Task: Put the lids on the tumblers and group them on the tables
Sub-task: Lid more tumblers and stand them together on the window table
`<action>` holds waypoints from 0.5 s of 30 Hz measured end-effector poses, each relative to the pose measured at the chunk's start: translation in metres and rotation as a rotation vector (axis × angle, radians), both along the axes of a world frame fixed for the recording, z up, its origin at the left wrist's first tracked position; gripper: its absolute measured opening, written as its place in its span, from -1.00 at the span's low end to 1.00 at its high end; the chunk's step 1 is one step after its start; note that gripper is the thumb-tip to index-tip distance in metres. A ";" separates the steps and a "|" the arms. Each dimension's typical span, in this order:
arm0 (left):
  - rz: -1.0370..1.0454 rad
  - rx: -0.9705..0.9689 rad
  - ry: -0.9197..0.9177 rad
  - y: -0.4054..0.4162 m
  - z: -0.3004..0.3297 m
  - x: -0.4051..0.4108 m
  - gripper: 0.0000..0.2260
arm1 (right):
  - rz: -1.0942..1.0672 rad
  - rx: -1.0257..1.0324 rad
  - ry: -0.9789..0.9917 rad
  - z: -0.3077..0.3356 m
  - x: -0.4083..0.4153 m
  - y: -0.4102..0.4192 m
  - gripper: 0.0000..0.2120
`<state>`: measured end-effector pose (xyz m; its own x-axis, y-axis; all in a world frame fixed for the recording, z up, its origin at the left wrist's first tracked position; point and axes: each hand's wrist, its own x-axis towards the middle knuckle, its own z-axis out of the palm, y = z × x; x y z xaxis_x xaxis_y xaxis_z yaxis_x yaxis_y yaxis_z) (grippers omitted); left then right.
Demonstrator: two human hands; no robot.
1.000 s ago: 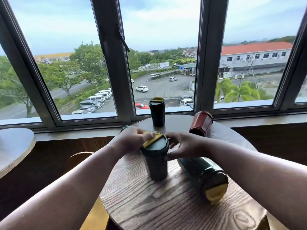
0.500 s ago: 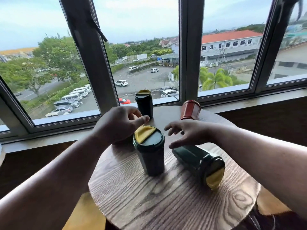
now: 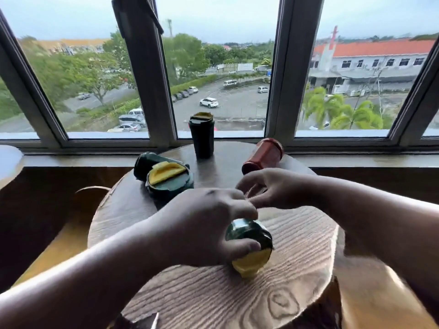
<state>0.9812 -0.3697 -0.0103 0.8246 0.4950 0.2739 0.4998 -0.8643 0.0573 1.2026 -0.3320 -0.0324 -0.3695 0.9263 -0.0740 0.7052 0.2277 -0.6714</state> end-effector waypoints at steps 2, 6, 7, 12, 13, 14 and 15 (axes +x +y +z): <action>0.085 0.006 0.025 -0.008 -0.013 0.010 -0.53 | 0.041 -0.042 0.022 -0.006 0.012 -0.003 -0.75; 0.254 -0.016 -0.060 -0.024 -0.028 0.016 -0.53 | 0.109 -0.169 0.135 -0.021 0.025 -0.007 -0.61; 0.299 -0.027 -0.088 -0.027 -0.032 0.016 -0.53 | 0.130 -0.205 0.181 -0.024 0.027 -0.007 -0.58; 0.436 -0.164 -0.224 -0.032 -0.049 0.013 -0.49 | 0.253 -0.345 0.301 -0.036 0.035 -0.006 -0.25; 0.446 -0.176 -0.248 -0.031 -0.051 0.014 -0.49 | 0.275 -0.353 0.296 -0.038 0.036 -0.007 -0.18; 0.454 -0.187 -0.267 -0.031 -0.053 0.015 -0.50 | 0.297 -0.352 0.291 -0.042 0.037 -0.007 -0.15; 0.459 -0.200 -0.284 -0.031 -0.055 0.016 -0.51 | 0.312 -0.343 0.293 -0.045 0.038 -0.007 -0.13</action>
